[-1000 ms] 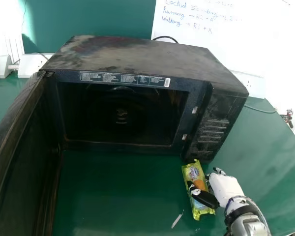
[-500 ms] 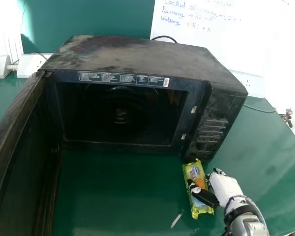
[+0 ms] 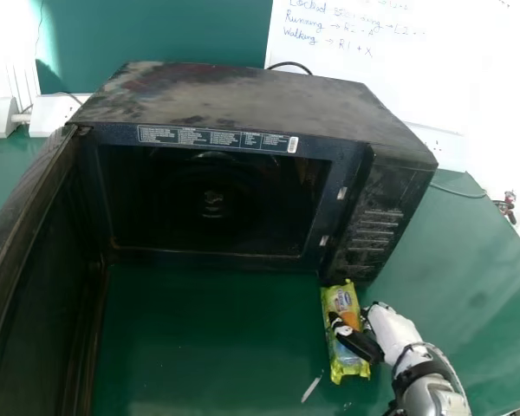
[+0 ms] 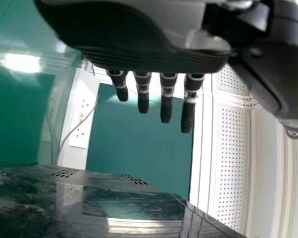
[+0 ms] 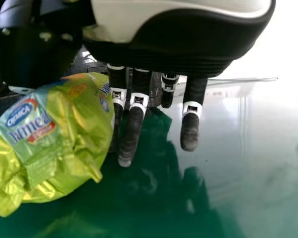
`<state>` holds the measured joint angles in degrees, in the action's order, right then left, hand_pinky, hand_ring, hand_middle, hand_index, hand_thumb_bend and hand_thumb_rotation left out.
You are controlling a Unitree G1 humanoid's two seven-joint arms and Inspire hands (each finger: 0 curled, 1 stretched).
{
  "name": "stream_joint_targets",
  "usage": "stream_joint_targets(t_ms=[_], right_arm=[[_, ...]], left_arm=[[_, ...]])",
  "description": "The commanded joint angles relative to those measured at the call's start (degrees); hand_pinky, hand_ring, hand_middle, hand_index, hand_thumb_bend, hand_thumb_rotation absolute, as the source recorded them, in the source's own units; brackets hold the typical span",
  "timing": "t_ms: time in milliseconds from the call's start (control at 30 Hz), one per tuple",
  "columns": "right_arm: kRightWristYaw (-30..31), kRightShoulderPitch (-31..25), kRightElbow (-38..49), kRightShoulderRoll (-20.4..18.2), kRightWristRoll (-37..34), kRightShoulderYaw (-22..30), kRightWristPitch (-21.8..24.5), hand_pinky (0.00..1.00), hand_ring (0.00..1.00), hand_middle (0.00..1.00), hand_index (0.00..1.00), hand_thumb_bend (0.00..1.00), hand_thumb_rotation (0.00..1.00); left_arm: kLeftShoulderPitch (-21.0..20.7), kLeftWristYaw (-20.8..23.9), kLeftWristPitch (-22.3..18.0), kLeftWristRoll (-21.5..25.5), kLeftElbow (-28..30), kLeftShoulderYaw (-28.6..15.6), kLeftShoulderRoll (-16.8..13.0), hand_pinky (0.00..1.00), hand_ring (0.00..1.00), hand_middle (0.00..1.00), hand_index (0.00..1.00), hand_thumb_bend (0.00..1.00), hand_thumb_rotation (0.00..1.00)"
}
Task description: Put biscuit inside oven
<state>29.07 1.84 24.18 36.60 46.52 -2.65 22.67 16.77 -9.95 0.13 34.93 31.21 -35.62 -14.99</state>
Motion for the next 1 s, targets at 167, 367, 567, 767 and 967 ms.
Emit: stream_joint_targets(t_ms=[167, 367, 567, 767, 967], right_arm=[[2.1, 1.0, 2.4, -1.8, -0.6, -0.6, 2.6, 0.15, 0.22, 0.31, 0.47, 0.53, 0.13], [2.8, 1.9, 2.9, -2.4, -0.7, -0.9, 4.4, 0.14, 0.22, 0.31, 0.47, 0.53, 0.14], [2.8, 2.9, 3.1, -4.5, -1.7, -0.9, 6.9, 0.14, 0.21, 0.3, 0.47, 0.53, 0.13], [3.6, 4.5, 4.2, -6.8, -3.4, -1.0, 10.1, 0.13, 0.2, 0.28, 0.47, 0.53, 0.13], [3.2, 5.4, 4.1, -7.9, -4.4, -1.7, 11.8, 0.11, 0.18, 0.25, 0.47, 0.53, 0.13]], left_arm=[[0.0, 0.0, 0.0, 0.0, -0.2, 0.0, 0.0, 1.0, 0.98, 0.94, 0.83, 1.0, 0.99], [-0.1, 0.1, -0.1, -0.5, -0.2, 0.2, 0.0, 1.0, 0.98, 0.93, 0.84, 1.0, 0.99], [-0.1, 0.4, 0.0, -0.7, 0.0, 0.3, 0.0, 1.0, 0.98, 0.93, 0.83, 1.0, 0.98], [-0.1, 0.7, 0.2, -1.2, 0.3, 0.5, 0.1, 1.0, 0.98, 0.93, 0.83, 1.0, 0.98], [-0.4, 0.3, 0.1, -0.9, -0.3, 0.4, -0.2, 1.0, 0.98, 0.93, 0.83, 1.0, 0.98]])
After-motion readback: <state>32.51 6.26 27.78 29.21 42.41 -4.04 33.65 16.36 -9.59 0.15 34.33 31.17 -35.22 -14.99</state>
